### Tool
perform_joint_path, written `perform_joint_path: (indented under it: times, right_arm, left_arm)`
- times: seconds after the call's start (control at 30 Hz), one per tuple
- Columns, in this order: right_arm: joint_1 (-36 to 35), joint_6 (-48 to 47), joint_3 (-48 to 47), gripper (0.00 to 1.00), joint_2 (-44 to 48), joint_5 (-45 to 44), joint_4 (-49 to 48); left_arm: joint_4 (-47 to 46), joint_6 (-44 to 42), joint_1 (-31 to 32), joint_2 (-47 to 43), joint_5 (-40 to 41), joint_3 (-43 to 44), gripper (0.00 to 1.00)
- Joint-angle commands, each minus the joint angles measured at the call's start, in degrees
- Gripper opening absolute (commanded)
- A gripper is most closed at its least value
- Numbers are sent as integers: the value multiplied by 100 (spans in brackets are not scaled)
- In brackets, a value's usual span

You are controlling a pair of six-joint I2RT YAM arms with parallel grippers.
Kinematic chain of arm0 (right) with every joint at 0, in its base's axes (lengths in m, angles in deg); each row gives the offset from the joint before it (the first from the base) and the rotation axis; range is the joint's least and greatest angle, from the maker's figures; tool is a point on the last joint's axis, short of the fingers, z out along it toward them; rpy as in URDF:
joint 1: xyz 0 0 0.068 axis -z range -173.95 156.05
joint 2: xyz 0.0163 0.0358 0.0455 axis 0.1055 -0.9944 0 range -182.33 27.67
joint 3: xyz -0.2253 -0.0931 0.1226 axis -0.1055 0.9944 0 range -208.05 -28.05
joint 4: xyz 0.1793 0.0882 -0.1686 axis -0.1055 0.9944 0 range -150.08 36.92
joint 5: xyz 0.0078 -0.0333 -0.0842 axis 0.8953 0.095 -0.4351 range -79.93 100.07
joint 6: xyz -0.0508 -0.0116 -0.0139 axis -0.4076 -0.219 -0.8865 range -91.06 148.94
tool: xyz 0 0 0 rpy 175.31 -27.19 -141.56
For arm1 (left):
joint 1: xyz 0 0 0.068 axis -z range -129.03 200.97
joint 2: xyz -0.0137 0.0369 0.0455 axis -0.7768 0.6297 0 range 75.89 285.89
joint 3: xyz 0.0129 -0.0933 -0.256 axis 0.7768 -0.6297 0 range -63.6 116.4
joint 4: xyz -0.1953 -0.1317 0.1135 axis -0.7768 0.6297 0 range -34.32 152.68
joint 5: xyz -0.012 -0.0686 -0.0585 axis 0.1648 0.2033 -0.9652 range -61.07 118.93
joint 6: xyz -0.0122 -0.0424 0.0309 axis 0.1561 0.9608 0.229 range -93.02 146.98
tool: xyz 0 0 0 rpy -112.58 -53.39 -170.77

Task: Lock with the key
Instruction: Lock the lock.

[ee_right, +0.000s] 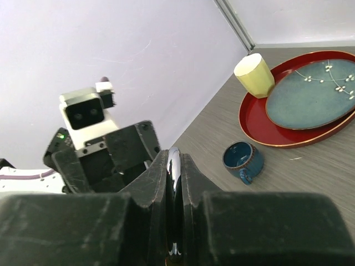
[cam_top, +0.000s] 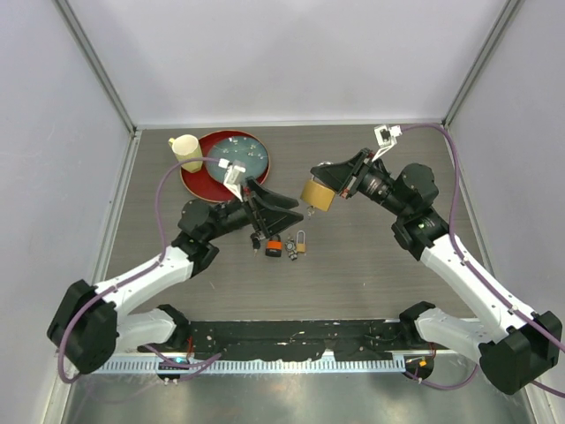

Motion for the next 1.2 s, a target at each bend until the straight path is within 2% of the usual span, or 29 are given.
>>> perform_joint_path:
  times: [0.0, 0.17, 0.37, 0.47, 0.5, 0.6, 0.67, 1.17]
  right_arm:
    - [16, 282, -140, 1, 247, -97, -606]
    - [42, 309, -131, 1, 273, -62, -606]
    - [68, 274, -114, 1, 291, -62, -562]
    - [68, 274, -114, 1, 308, -88, -562]
    - [77, 265, -96, 1, 308, -97, -570]
    - [86, 265, -105, 1, 317, -141, -562]
    - [104, 265, -114, 1, 317, -141, -562]
    - [200, 405, -52, 1, 335, -273, -834]
  left_arm:
    - [-996, 469, 113, 513, -210, 178, 70]
    - [-1428, 584, 262, 1040, -245, 336, 64]
    - [-1876, 786, 368, 1349, -464, 520, 49]
    - [-2025, 856, 420, 1481, -509, 565, 36]
    - [-2104, 865, 421, 1516, -518, 547, 26]
    - [-2157, 900, 430, 1542, -544, 512, 8]
    - [-2166, 909, 430, 1507, -535, 468, 2]
    - [-2289, 892, 517, 1419, -439, 46, 0]
